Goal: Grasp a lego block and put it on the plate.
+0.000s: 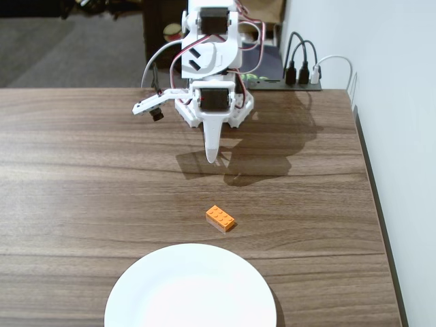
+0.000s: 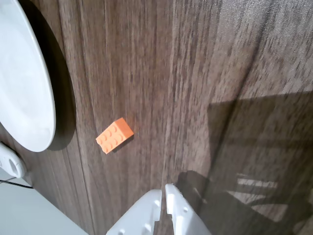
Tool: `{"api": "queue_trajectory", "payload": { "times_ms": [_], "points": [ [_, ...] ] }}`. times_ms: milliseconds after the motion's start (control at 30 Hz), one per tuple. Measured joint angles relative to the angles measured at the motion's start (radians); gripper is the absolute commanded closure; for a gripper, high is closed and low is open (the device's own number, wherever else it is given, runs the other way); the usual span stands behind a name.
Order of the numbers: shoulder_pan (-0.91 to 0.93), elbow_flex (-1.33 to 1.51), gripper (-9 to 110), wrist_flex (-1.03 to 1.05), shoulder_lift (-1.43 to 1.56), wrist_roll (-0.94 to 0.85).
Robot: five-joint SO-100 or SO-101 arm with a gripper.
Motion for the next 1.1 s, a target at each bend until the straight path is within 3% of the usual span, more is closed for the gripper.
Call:
{"api": "queue_trajectory", "payload": {
  "times_ms": [400, 700, 1100],
  "points": [
    [0.037, -0.060, 101, -0.061, -0.141, 0.141],
    [0.028, -0.198, 101, -0.189, -0.499, 0.397],
    [0.055, -0.385, 101, -0.195, -0.908, 0.620]
  ]
}}
